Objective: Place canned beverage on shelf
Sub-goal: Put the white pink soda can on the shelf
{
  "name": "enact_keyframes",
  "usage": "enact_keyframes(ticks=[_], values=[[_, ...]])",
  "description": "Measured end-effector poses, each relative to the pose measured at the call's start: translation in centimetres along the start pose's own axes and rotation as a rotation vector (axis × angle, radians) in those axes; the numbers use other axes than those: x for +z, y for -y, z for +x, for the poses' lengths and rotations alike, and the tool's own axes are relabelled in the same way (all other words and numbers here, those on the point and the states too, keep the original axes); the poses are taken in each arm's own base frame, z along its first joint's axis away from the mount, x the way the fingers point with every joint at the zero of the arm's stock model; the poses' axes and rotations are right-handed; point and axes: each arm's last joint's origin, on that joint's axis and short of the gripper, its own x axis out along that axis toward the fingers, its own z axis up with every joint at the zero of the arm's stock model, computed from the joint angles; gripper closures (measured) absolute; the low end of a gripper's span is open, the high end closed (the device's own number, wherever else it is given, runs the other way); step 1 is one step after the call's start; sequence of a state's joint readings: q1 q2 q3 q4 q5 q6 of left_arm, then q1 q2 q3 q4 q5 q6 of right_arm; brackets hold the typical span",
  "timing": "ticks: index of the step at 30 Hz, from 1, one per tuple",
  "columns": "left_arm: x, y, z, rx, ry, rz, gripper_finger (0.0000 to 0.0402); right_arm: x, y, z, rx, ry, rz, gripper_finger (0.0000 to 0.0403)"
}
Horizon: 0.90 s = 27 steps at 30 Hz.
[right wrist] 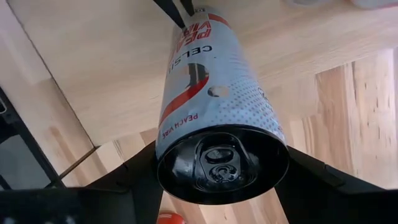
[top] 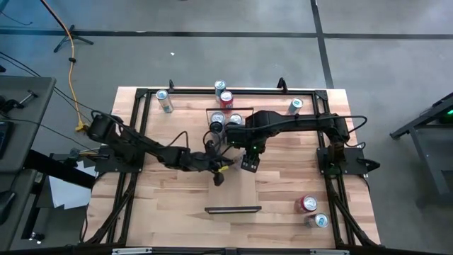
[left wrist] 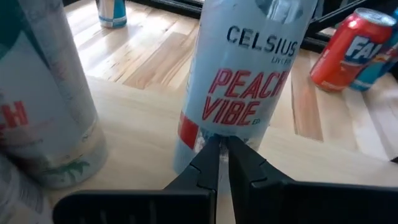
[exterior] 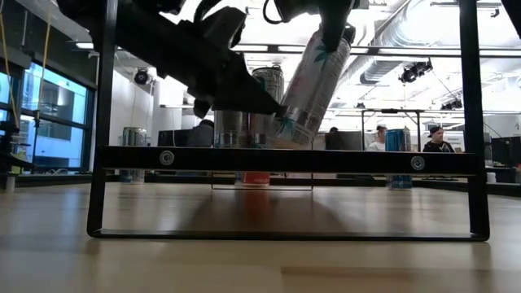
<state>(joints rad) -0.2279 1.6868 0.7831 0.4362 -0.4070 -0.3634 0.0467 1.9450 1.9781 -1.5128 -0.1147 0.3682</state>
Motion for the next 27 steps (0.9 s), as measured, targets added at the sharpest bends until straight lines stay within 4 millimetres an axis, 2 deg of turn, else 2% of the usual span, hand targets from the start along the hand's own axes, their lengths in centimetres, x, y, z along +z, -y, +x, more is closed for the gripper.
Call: enact_keyframes(ticks=[6,11,18,27], values=[[-0.3,0.3,0.6,0.003,-0.005,0.003,0.0401,0.0,0.0,0.0,-0.001,-0.005,-0.006,0.0166],[-0.9,0.2,1.1,0.004,-0.017,0.006,0.0401,0.2,-0.1,0.0,0.01,0.021,-0.009,0.015],[-2.0,0.2,2.0,0.002,-0.029,-0.05,0.0401,0.5,-0.2,0.0,0.023,0.054,-0.009,0.0157],[-2.3,0.2,2.1,0.004,-0.038,-0.055,0.0401,1.3,-0.5,-0.1,0.056,0.131,-0.001,0.0133]])
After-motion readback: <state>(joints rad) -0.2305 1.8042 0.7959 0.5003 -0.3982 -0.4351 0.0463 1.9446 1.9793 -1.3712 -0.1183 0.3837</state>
